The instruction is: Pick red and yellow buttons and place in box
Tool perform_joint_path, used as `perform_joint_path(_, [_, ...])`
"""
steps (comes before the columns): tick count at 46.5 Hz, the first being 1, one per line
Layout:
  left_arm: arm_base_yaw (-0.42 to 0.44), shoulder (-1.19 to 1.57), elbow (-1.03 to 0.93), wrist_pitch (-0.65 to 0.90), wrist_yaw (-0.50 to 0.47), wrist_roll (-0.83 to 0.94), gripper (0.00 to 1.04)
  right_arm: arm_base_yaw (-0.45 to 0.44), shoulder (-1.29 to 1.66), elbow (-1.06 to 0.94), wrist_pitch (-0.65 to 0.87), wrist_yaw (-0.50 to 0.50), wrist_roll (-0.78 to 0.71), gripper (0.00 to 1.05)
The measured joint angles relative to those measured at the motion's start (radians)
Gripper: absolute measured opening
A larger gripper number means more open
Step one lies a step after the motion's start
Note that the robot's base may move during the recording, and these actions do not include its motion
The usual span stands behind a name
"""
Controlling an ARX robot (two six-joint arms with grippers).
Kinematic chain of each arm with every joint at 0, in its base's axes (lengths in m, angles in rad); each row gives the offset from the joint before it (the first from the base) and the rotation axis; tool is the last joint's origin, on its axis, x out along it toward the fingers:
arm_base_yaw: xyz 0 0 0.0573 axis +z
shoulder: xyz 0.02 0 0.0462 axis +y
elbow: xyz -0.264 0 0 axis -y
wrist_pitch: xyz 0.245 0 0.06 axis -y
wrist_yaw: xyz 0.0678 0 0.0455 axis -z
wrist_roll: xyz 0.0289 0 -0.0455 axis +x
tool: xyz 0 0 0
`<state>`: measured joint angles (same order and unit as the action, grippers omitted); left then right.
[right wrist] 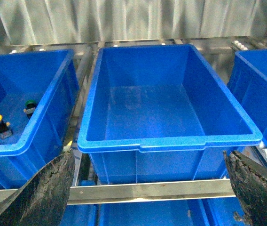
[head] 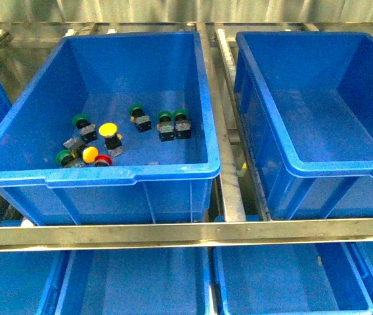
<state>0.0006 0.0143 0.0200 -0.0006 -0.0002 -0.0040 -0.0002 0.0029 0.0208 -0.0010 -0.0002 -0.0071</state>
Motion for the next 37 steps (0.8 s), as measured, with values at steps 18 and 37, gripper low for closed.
perform_joint_path(18, [0.0,0.0,0.0,0.0,0.0,0.0,0.97,0.0,0.0,0.0,0.0,0.0,0.0,0.97])
perform_joint_path(37, [0.0,0.0,0.0,0.0,0.0,0.0,0.97,0.0,0.0,0.0,0.0,0.0,0.0,0.97])
